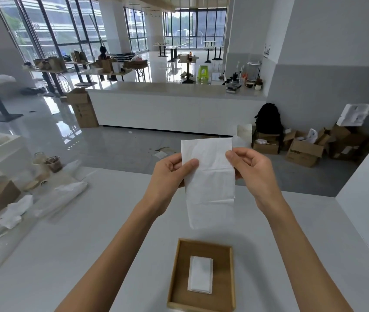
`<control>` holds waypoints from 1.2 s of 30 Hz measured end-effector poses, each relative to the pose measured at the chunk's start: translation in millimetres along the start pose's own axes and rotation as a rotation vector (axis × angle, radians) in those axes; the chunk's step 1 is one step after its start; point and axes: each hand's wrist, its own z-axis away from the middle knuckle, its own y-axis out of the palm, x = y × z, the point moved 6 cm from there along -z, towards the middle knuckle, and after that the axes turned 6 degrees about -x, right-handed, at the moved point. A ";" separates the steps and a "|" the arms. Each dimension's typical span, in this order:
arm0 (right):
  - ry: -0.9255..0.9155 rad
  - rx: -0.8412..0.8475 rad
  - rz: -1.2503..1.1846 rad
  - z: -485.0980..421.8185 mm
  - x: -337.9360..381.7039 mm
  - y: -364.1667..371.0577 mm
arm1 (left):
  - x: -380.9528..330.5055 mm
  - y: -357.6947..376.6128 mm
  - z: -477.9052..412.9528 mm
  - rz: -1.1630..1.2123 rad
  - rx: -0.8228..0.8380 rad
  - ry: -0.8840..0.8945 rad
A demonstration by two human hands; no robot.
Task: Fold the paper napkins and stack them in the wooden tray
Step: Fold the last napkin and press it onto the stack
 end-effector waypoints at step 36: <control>-0.158 0.078 -0.062 -2.7 8.5 -7.4 | -16.2 4.1 -11.9 -0.039 0.119 0.175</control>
